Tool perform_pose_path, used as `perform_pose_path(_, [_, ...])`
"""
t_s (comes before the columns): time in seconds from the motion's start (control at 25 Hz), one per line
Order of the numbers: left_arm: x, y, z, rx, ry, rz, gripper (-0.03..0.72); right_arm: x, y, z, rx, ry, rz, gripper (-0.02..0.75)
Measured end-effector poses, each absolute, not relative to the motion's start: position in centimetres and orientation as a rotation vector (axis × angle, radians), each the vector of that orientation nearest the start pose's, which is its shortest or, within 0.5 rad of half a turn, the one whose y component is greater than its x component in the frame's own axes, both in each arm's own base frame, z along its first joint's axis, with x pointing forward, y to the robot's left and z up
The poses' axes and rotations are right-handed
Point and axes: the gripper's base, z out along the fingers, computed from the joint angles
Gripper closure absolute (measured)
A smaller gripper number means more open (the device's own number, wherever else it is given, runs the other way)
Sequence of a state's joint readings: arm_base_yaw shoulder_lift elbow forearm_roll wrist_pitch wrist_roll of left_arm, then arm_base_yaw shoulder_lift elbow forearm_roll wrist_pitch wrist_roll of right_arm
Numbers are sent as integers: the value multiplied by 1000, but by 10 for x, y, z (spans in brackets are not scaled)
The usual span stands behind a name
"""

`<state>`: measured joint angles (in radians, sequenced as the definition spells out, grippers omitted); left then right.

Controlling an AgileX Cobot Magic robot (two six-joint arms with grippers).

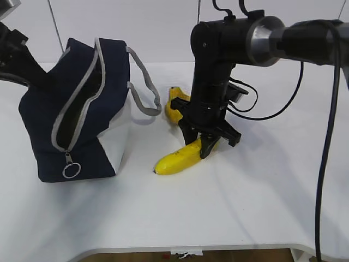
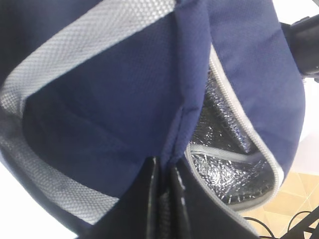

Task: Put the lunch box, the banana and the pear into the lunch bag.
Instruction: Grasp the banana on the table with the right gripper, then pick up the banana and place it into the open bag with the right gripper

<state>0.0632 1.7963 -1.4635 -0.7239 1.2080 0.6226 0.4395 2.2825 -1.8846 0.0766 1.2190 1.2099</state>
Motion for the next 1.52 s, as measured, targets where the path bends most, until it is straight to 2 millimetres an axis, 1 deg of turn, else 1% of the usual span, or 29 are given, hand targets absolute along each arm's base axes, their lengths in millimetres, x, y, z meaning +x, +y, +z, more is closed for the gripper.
perform_pose_path(0.08, [368,-33,280,444,2640,-853,676,416,203,165,1225,2917,126,454])
perform_pose_path(0.28, [368,-33,280,444,2640,-853,676,416,202,165,1219,2914,116,456])
perform_pose_path(0.36, [368,-33,280,445,2641,-852,676,417,200,169,1206,2890,94,456])
perform_pose_path(0.44, [368,-33,280,445,2641,-852,676,418,196,179,1194,2848,77,456])
perform_pose_path(0.64, [368,-33,280,446,2642,-849,676,417,183,218,1113,2721,40,456])
perform_pose_path(0.76, [368,-33,280,446,2642,-849,676,416,176,235,1072,2669,24,456])
perform_pose_path(0.8, [368,-33,280,446,2642,-849,676,416,174,240,1039,2664,16,456])
perform_pose_path(0.88, [368,-33,280,446,2642,-849,676,418,172,253,919,2664,11,456])
perform_pose_path(1.0, [368,-33,280,446,2642,-849,676,420,172,272,702,2675,18,456])
perform_pose_path(1.12, [368,-33,280,446,2642,-849,676,423,175,294,539,2662,61,456])
perform_pose_path(1.32, [368,-34,281,438,2633,-867,676,424,182,332,327,2624,190,456])
perform_pose_path(1.44, [368,-35,282,429,2624,-885,676,421,190,346,219,2623,298,456])
perform_pose_path(1.52, [368,-35,282,426,2621,-889,676,418,195,351,146,2633,381,456])
